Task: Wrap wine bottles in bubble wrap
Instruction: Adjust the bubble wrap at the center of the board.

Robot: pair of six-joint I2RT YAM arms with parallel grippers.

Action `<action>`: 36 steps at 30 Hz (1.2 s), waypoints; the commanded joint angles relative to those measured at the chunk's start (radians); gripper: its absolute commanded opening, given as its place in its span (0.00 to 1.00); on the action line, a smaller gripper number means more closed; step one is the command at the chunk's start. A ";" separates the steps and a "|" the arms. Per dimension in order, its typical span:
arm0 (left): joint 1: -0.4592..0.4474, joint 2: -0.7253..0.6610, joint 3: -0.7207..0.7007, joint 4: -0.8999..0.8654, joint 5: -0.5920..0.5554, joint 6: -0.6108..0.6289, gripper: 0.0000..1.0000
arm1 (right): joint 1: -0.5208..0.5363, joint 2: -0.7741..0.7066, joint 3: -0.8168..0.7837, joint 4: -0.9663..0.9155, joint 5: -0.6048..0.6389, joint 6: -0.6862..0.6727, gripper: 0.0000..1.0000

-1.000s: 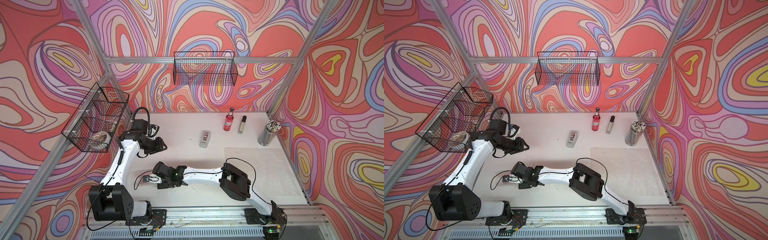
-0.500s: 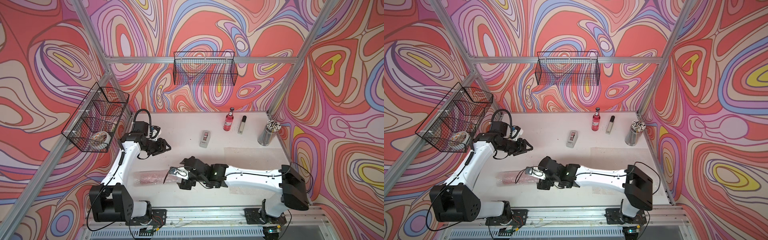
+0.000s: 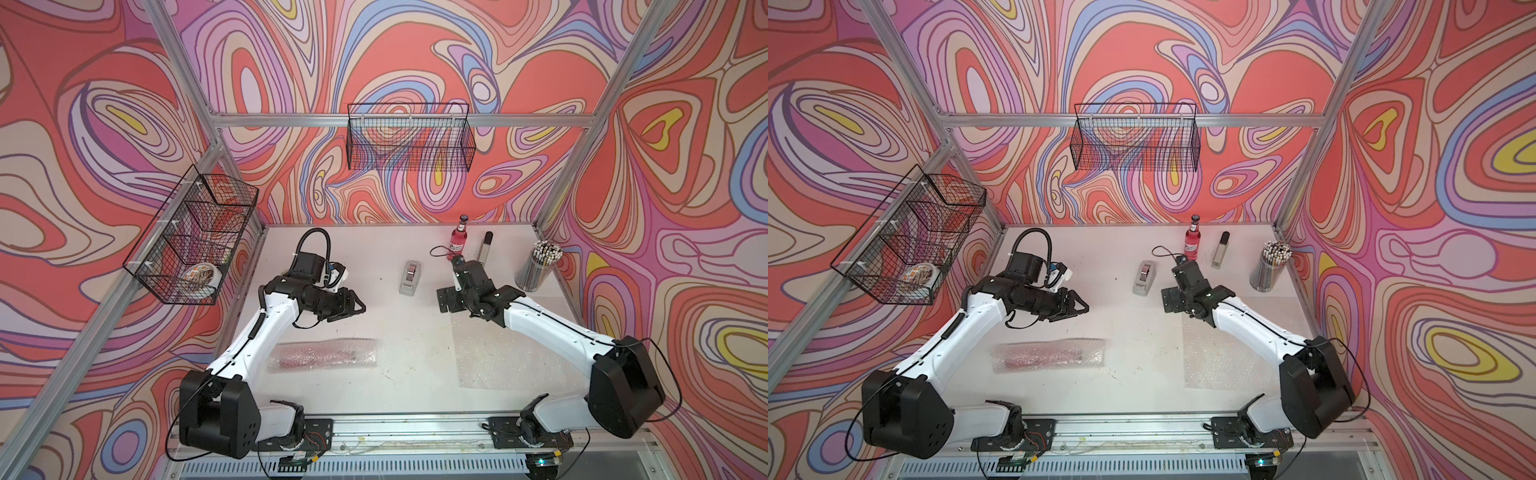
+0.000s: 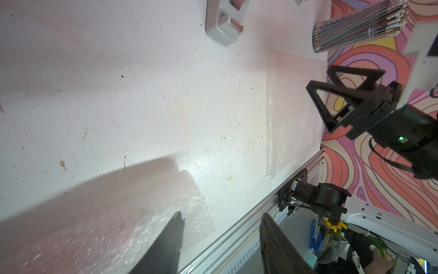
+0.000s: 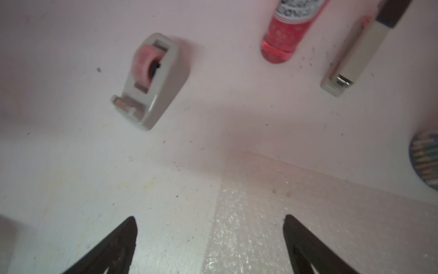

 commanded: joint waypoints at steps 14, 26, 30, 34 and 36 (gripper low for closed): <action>-0.014 0.031 -0.013 0.040 0.005 -0.010 0.53 | -0.053 0.416 0.177 -0.045 0.052 0.302 0.68; -0.014 0.065 -0.006 0.051 0.012 -0.007 0.53 | -0.044 0.448 0.180 -0.057 0.040 0.283 0.41; -0.014 0.069 -0.005 0.045 0.011 -0.002 0.53 | -0.025 0.440 0.183 -0.060 0.029 0.271 0.23; -0.014 0.062 -0.001 0.024 -0.006 0.011 0.53 | 0.016 0.425 0.203 -0.082 0.018 0.206 0.11; -0.014 0.059 0.003 0.014 -0.014 0.020 0.53 | 0.026 0.405 0.201 -0.090 0.010 0.214 0.09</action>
